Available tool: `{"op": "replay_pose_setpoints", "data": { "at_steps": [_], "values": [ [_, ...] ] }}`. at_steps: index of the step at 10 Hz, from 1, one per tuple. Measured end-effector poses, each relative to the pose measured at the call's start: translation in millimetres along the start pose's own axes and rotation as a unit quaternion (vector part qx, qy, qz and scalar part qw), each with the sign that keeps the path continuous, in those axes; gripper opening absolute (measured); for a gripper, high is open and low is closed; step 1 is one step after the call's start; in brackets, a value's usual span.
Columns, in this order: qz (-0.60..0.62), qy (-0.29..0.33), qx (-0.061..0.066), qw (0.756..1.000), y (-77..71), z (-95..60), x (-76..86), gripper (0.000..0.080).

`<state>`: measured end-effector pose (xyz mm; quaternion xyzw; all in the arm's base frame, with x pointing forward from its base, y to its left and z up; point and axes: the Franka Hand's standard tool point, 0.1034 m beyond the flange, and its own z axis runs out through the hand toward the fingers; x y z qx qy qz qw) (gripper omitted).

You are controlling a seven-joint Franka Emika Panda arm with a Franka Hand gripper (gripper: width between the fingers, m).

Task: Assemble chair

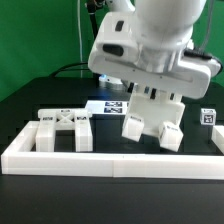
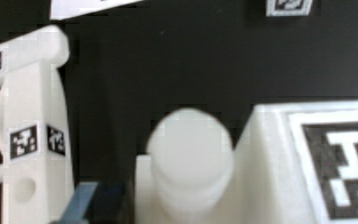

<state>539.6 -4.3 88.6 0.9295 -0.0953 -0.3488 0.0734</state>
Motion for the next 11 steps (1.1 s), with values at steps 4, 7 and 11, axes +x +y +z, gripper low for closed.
{"op": "replay_pose_setpoints", "data": {
  "at_steps": [4, 7, 11],
  "values": [
    [0.001, 0.006, 0.0, 1.0, 1.0, -0.1, 3.0, 0.0626],
    [-0.003, 0.046, -0.007, 0.999, 0.8, -5.6, 19.5, 0.0643],
    [-0.013, 0.143, -0.007, 0.99, -3.8, -11.6, 50.5, 0.0649]
  ]
}}
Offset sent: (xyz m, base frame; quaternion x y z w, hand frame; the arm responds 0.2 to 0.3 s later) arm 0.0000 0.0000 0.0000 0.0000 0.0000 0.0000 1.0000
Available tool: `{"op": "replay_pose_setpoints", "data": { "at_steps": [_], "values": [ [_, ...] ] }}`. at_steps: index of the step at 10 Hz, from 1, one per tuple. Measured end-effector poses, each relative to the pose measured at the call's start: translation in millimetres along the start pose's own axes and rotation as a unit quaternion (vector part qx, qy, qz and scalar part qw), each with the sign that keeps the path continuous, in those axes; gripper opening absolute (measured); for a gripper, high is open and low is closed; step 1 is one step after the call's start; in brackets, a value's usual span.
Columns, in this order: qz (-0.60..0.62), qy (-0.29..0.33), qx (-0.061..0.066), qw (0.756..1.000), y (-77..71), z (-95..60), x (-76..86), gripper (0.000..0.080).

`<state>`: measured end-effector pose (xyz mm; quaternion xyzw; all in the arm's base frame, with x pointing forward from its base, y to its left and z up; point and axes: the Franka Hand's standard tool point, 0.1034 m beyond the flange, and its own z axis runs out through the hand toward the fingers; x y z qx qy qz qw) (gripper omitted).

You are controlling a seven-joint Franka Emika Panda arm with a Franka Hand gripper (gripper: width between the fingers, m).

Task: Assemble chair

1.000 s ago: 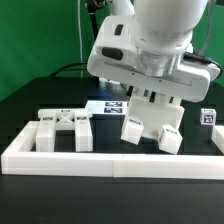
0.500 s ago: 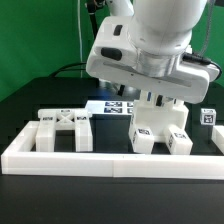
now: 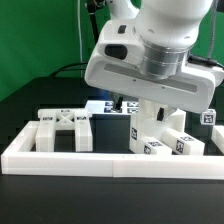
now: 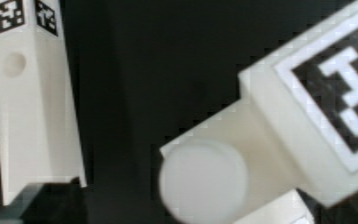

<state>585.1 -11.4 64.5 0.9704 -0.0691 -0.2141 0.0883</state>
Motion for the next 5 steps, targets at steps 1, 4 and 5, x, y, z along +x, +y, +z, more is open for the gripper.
{"op": "replay_pose_setpoints", "data": {
  "at_steps": [1, 4, 5],
  "values": [
    [0.0, 0.02, 0.003, 1.0, -0.6, 1.9, 7.2, 0.0649],
    [-0.002, 0.027, 0.003, 1.0, -3.0, 1.7, 9.8, 0.0649],
    [-0.002, 0.027, 0.003, 1.0, -2.8, 1.8, 9.8, 0.0649]
  ]
}}
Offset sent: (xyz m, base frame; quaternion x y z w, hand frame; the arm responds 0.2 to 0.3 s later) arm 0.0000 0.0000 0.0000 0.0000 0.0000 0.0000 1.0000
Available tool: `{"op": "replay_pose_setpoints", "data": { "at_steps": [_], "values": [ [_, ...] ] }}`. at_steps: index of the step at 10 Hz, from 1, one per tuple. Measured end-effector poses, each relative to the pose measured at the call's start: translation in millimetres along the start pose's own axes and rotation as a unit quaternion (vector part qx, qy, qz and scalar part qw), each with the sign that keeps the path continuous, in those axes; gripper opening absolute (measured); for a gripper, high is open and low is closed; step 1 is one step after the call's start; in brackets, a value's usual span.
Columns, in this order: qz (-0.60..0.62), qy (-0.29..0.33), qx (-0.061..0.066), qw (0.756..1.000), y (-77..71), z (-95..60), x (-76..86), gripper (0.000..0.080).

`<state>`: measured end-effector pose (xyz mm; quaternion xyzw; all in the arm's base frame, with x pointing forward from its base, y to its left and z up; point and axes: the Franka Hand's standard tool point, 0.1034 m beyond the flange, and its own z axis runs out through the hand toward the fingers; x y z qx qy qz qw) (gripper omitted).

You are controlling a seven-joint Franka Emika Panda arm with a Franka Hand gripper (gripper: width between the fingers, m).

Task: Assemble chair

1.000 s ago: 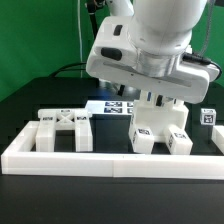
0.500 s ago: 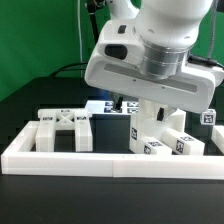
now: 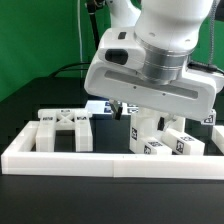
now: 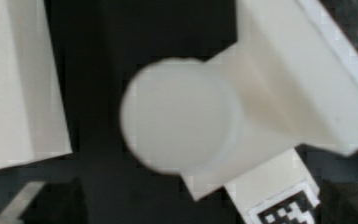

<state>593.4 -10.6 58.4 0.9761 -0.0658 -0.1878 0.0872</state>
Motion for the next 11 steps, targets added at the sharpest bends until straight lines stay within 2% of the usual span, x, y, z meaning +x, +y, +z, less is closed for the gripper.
{"op": "replay_pose_setpoints", "data": {
  "at_steps": [2, 3, 4, 6, 7, 8, 11],
  "values": [
    [0.0, 0.001, 0.0, 1.0, 0.4, -0.2, 0.6, 0.0649],
    [-0.031, 0.048, 0.003, 0.998, 1.2, -5.3, 14.3, 0.0649],
    [-0.054, 0.075, 0.007, 0.996, 5.7, -6.9, 18.9, 0.0649],
    [-0.098, 0.092, 0.01, 0.991, 24.4, -16.1, 26.6, 0.0649],
    [-0.107, 0.087, 0.013, 0.99, 38.7, -23.0, 26.4, 0.0649],
    [-0.104, 0.075, 0.016, 0.992, 46.6, -24.6, 24.7, 0.0649],
    [-0.101, 0.079, 0.016, 0.992, 43.7, -22.5, 26.1, 0.0649]
  ]
}}
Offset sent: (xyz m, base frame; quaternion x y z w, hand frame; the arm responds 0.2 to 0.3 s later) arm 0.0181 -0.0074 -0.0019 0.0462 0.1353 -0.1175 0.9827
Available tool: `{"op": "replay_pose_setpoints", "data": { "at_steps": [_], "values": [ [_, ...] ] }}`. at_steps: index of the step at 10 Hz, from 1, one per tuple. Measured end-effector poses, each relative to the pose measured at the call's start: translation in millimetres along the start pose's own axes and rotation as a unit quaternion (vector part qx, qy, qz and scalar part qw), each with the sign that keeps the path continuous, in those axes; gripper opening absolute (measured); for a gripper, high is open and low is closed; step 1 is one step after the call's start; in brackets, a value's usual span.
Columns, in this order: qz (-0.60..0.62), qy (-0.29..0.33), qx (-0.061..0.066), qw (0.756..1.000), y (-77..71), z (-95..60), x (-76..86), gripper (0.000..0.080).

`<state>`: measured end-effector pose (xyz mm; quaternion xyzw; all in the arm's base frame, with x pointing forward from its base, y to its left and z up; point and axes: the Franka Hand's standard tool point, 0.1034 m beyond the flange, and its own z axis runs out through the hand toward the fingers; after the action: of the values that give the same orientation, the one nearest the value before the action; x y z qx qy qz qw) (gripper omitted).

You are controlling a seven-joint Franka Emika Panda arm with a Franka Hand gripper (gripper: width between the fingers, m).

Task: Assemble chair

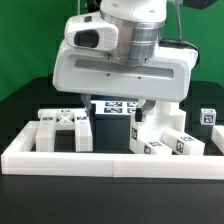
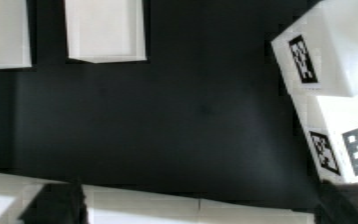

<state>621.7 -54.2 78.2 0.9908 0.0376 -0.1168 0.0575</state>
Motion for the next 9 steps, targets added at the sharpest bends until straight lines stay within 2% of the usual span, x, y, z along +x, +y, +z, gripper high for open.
{"op": "replay_pose_setpoints", "data": {
  "at_steps": [1, 3, 4, 6, 9],
  "values": [
    [-0.034, 0.013, 0.004, 0.999, 6.1, -2.0, 0.8, 0.0649],
    [-0.069, 0.064, 0.028, 0.995, 44.0, -8.5, -19.3, 0.0649],
    [-0.078, 0.074, 0.034, 0.994, 62.9, -6.6, -32.5, 0.0649],
    [-0.075, 0.07, 0.037, 0.994, 69.5, -2.3, -41.5, 0.0649],
    [-0.076, 0.069, 0.037, 0.994, 69.3, -1.1, -41.3, 0.0649]
  ]
}}
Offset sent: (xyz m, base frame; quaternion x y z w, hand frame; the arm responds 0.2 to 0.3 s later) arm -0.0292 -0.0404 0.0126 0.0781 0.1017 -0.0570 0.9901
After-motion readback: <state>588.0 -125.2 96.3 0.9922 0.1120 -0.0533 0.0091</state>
